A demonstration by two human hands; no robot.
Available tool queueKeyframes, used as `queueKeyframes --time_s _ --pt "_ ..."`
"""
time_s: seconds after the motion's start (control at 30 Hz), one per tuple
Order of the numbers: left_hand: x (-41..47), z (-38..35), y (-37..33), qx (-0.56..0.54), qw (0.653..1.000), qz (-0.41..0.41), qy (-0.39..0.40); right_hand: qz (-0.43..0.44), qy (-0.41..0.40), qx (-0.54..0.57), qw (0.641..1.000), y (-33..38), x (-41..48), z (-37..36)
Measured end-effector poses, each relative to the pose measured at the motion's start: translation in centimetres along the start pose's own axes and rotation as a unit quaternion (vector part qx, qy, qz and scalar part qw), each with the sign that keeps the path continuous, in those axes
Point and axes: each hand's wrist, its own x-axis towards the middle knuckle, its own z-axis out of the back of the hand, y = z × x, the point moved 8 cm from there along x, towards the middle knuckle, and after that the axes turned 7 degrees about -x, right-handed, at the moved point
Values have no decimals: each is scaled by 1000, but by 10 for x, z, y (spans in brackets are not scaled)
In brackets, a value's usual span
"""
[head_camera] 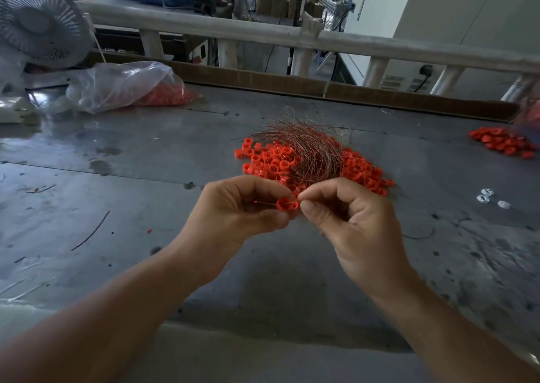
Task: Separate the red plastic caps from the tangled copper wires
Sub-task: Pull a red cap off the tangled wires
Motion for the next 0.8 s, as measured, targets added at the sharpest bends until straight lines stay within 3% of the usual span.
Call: queueKeyframes --time_s 0.2,0.53,0.8 --pt "1 0 1 -15 1000 -3 -8 -13 -13 57 998 2 -1 4" --pt "0 -1 -1 -29 1000 -6 -2 -58 26 54 997 -5 -2 -5" --pt "0 -5 6 -122 991 49 22 -79 4 48 996 -11 0 3"
